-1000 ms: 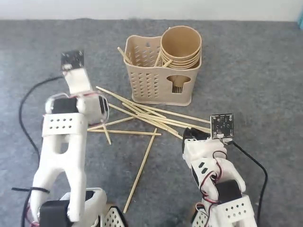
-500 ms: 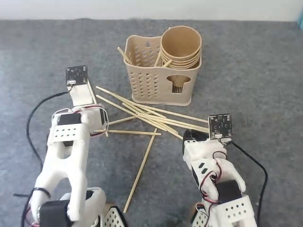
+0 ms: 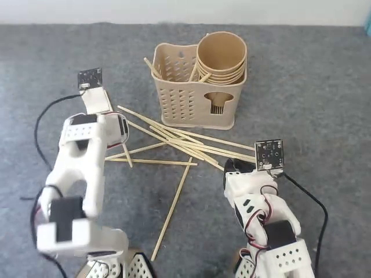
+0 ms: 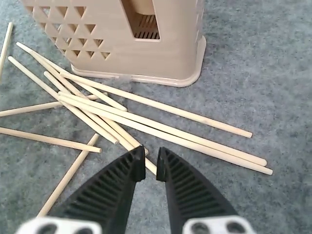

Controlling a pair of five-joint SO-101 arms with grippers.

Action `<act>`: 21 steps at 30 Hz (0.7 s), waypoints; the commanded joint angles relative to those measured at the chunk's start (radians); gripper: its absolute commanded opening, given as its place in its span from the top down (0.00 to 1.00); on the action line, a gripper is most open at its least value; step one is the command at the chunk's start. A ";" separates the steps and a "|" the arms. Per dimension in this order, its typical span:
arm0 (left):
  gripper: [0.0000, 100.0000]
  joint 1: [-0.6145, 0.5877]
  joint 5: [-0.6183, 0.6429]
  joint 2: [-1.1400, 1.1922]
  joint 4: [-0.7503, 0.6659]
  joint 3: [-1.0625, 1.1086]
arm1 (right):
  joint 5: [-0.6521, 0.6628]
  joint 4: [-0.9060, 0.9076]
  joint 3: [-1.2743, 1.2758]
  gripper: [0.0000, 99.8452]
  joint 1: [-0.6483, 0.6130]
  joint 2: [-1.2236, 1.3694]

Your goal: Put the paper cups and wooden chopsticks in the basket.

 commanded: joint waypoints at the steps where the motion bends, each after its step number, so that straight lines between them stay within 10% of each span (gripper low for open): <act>1: 0.86 0.000 0.006 0.066 -0.025 -0.107 | 0.017 0.007 -0.009 0.95 0.013 -0.018; 21: 0.94 0.003 0.005 0.153 0.048 -0.208 | 0.018 0.007 -0.011 0.95 0.013 -0.018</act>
